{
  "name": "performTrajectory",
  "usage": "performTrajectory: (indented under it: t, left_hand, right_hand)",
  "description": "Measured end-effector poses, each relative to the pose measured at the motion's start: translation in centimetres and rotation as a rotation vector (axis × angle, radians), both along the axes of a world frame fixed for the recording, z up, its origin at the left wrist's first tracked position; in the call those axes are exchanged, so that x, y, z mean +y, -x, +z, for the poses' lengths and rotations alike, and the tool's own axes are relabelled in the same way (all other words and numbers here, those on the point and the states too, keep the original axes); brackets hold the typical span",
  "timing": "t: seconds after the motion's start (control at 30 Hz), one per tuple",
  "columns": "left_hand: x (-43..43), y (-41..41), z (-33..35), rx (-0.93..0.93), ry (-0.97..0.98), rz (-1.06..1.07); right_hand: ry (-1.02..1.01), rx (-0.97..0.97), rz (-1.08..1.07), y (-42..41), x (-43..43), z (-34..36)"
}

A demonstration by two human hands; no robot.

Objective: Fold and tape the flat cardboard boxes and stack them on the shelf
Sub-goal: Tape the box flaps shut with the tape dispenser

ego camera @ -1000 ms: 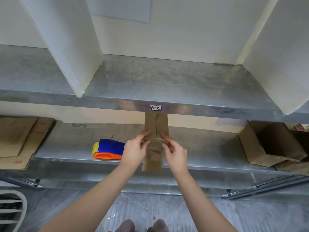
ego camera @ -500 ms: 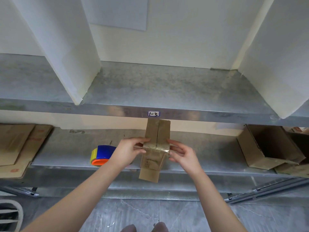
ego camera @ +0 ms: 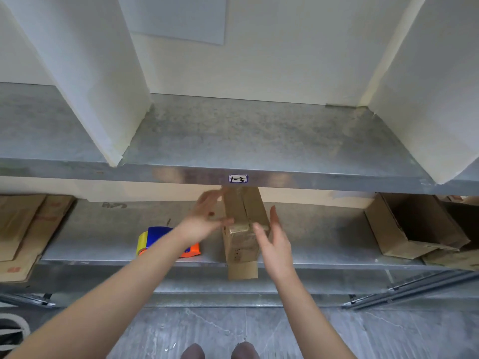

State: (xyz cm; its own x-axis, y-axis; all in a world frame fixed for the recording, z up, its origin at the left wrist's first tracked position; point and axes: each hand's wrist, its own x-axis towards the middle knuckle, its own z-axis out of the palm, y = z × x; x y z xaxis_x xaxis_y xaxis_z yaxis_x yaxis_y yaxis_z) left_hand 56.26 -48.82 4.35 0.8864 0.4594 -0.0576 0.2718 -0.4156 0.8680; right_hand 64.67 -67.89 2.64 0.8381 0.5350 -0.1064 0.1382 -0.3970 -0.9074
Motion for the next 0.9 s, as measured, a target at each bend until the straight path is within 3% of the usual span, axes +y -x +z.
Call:
performTrajectory:
  t: [0.17, 0.37, 0.53, 0.6, 0.73, 0.9]
  left_hand:
    - [4.0, -2.5, 1.4, 0.216, 0.054, -0.214]
    - [3.6, -1.2, -0.2, 0.149, 0.05, -0.182]
    - [1.3, 1.6, -0.8, -0.021, -0.049, 0.035]
    - [0.1, 2.8, -1.1, -0.019, -0.082, 0.026]
    - [-1.4, 3.9, -1.4, 0.027, 0.068, -0.076]
    - [0.7, 2.8, -0.2, 0.084, -0.042, -0.1]
  right_hand:
    - [0.036, -0.035, -0.067, 1.9, 2.7, 0.6]
    - [-0.053, -0.099, -0.118, 1.2, 0.7, 0.6]
    - [-0.055, -0.114, -0.095, -0.2, -1.7, 0.2]
    - [-0.088, -0.059, -0.057, -0.8, -1.8, 0.2]
    - [-0.1, -0.047, 0.101, -2.6, -1.6, 0.6]
    - [-0.012, -0.034, 0.163, -4.7, -0.5, 1.0]
